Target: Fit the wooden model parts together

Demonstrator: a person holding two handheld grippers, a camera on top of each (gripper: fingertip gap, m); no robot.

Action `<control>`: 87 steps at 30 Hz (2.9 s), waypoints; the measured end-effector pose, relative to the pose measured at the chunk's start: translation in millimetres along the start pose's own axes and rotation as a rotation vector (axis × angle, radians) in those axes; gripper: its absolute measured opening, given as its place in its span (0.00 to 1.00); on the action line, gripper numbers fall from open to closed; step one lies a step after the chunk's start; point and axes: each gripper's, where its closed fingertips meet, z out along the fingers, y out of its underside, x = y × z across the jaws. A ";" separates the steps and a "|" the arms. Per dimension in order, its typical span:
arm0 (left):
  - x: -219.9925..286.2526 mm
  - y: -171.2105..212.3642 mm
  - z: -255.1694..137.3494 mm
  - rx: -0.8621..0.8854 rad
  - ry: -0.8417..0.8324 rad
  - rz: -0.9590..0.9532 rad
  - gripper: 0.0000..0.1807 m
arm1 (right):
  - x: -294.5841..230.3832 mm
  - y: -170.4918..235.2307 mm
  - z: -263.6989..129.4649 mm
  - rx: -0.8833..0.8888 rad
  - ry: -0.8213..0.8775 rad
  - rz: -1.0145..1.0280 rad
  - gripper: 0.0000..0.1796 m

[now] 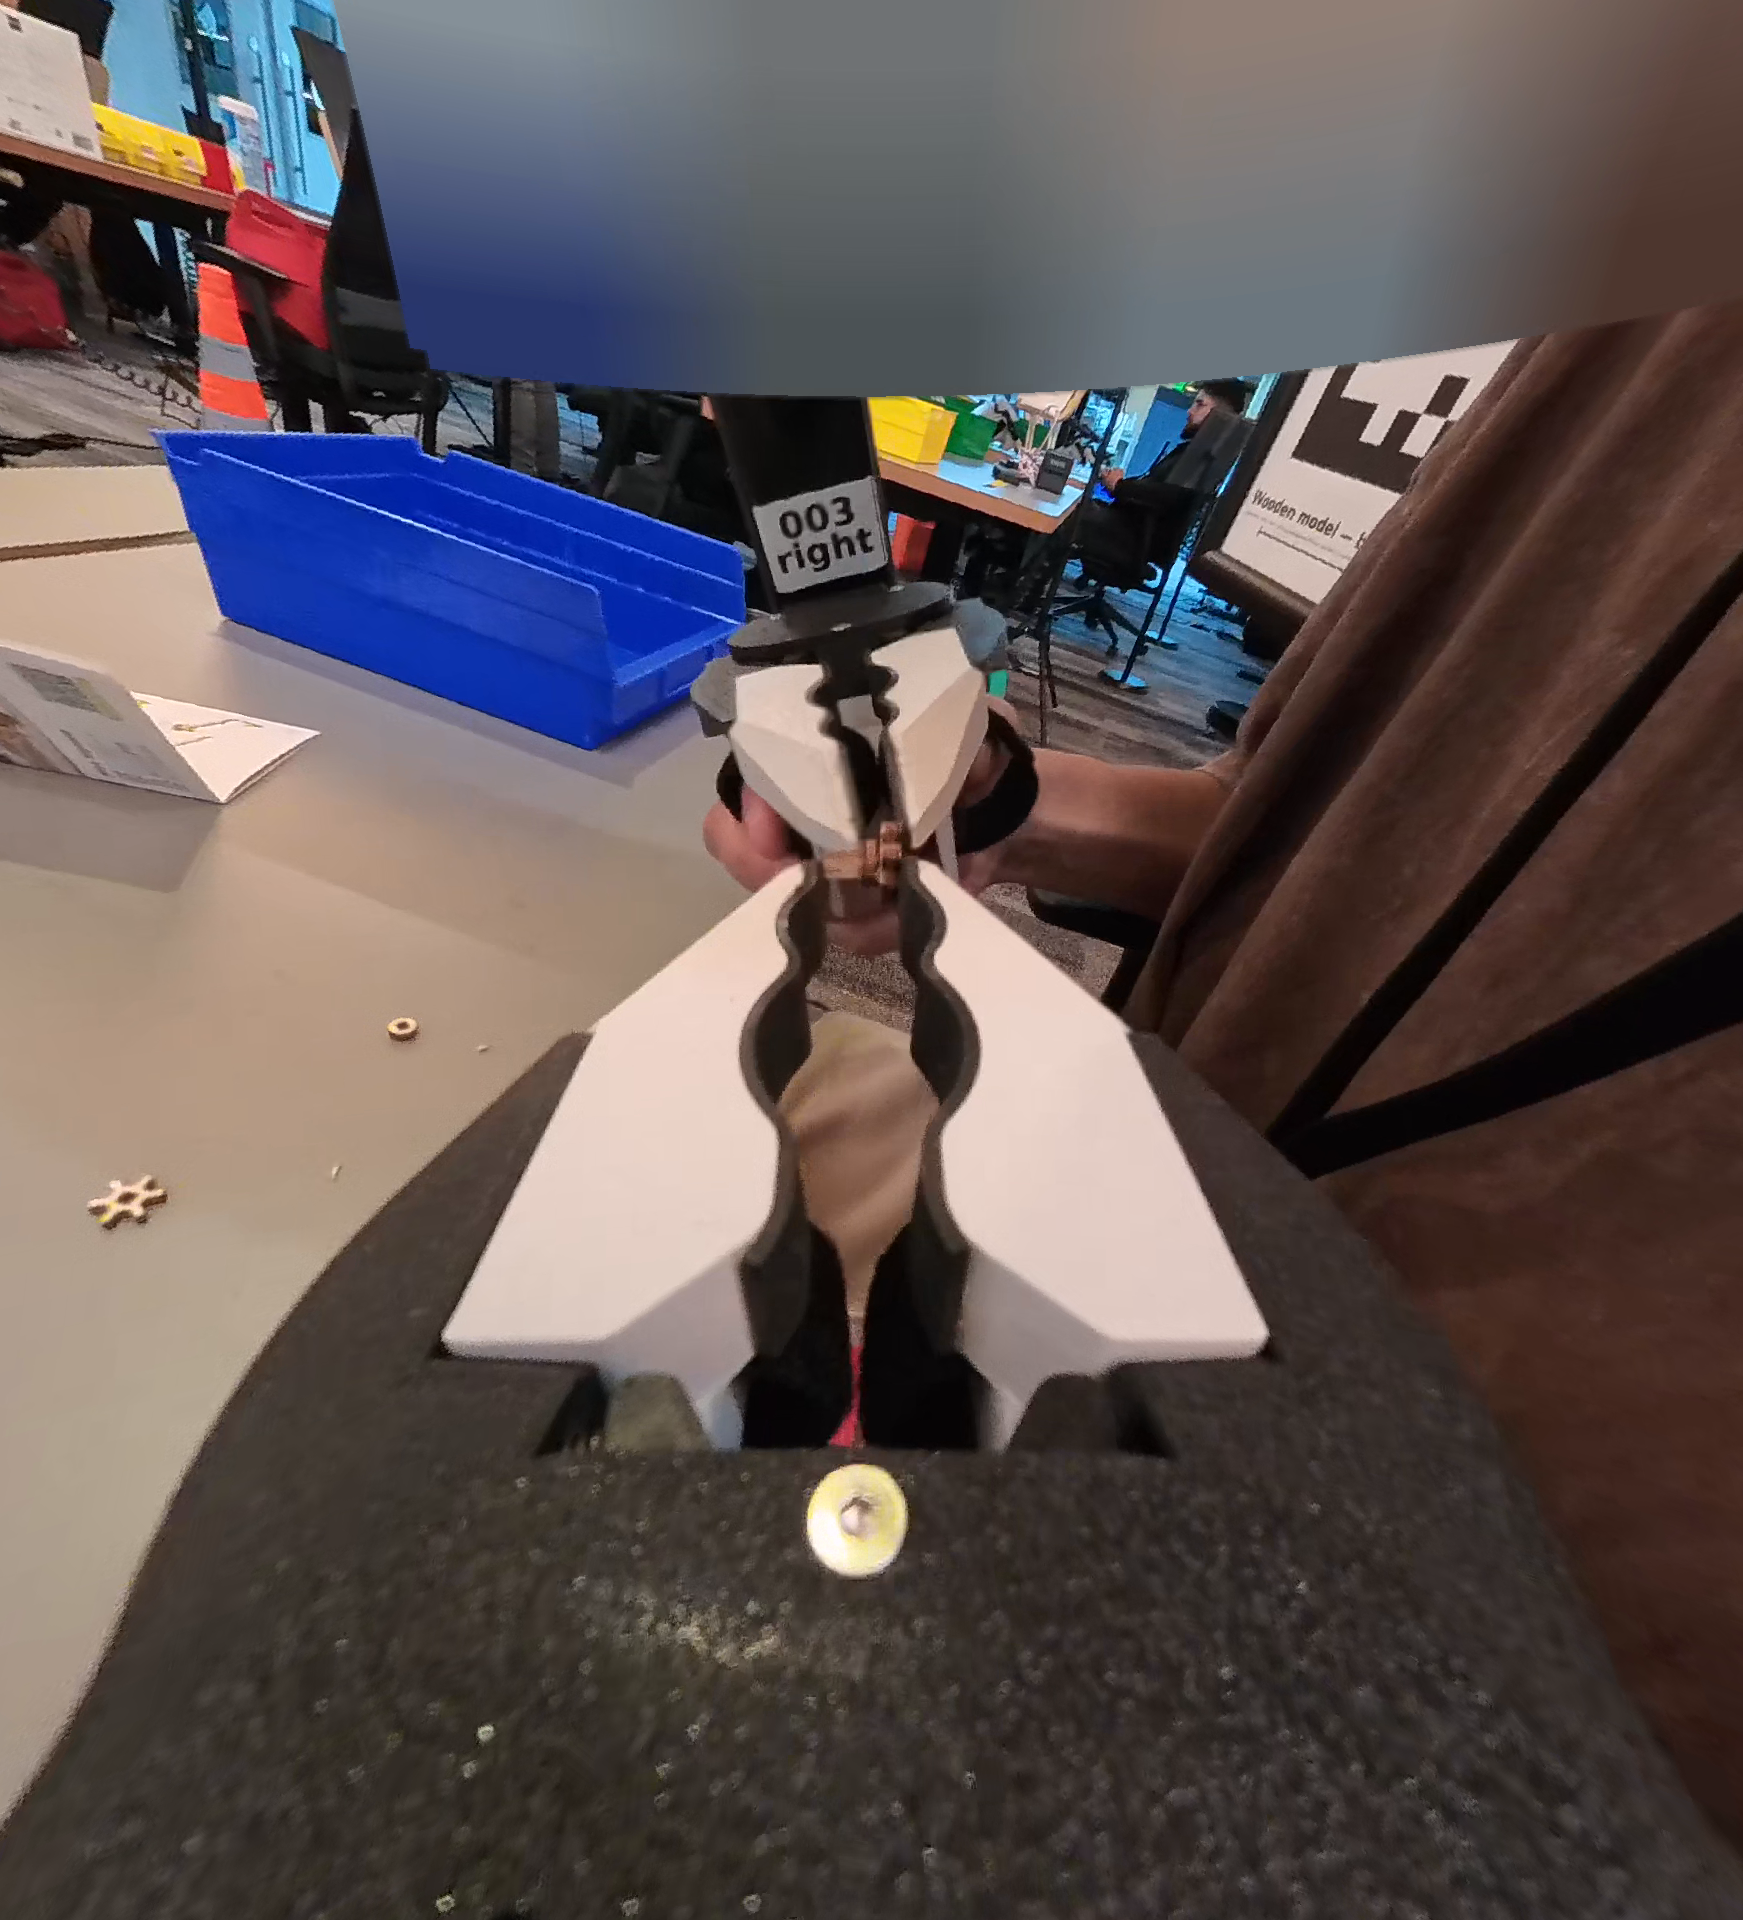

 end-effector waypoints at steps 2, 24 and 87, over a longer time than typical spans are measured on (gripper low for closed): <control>3.0 1.7 0.9 -0.007 0.026 -0.024 0.06 | 2.4 1.8 -0.5 -0.006 0.004 0.012 0.10; 3.4 3.3 1.9 -0.018 0.038 -0.049 0.07 | -0.9 3.6 1.5 -0.015 -0.012 0.019 0.07; -1.3 -0.8 -0.9 0.011 -0.003 0.010 0.00 | 2.0 -1.8 -1.3 -0.019 0.042 -0.043 0.01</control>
